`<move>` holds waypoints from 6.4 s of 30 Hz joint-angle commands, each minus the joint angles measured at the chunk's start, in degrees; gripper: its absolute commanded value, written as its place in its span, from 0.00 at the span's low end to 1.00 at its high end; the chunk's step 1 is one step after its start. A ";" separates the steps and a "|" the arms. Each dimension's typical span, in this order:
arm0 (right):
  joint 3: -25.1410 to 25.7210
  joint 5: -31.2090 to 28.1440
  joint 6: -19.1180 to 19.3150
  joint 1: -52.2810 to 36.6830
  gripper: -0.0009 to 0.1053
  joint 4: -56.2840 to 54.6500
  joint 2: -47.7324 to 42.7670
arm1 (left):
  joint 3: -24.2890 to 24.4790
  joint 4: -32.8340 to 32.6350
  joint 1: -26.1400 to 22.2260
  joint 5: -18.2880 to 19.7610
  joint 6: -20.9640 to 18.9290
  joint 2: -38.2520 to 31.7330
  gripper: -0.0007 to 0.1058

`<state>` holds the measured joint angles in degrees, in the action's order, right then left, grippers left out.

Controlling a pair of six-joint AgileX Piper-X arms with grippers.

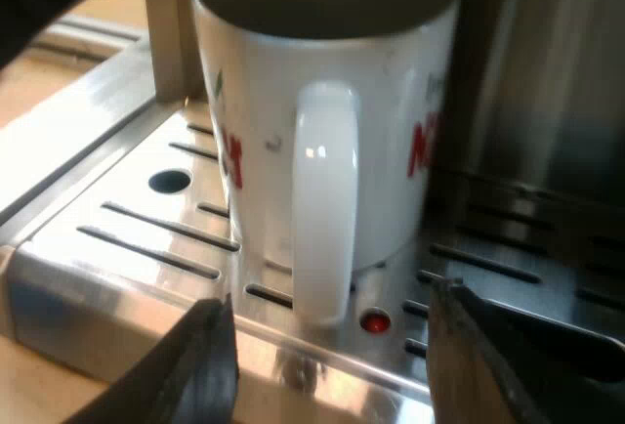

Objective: Place mug into machine

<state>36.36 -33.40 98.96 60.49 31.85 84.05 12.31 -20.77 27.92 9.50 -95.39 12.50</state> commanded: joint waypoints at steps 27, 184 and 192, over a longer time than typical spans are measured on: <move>13.33 -8.68 2.94 11.13 0.01 -10.33 -12.22 | 15.25 -8.99 0.20 1.10 0.06 -18.61 0.74; 1.09 36.30 1.50 -63.51 0.66 -86.12 -87.08 | 28.69 -44.44 -22.60 -20.42 -8.15 -21.33 0.74; -3.66 36.30 1.50 -63.51 0.66 -87.76 -86.98 | 19.44 -42.96 -22.60 -17.31 -8.15 -21.22 0.74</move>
<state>32.89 2.34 100.30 -2.81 -55.95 -0.37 32.38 -64.59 5.42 -8.17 -102.90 -0.71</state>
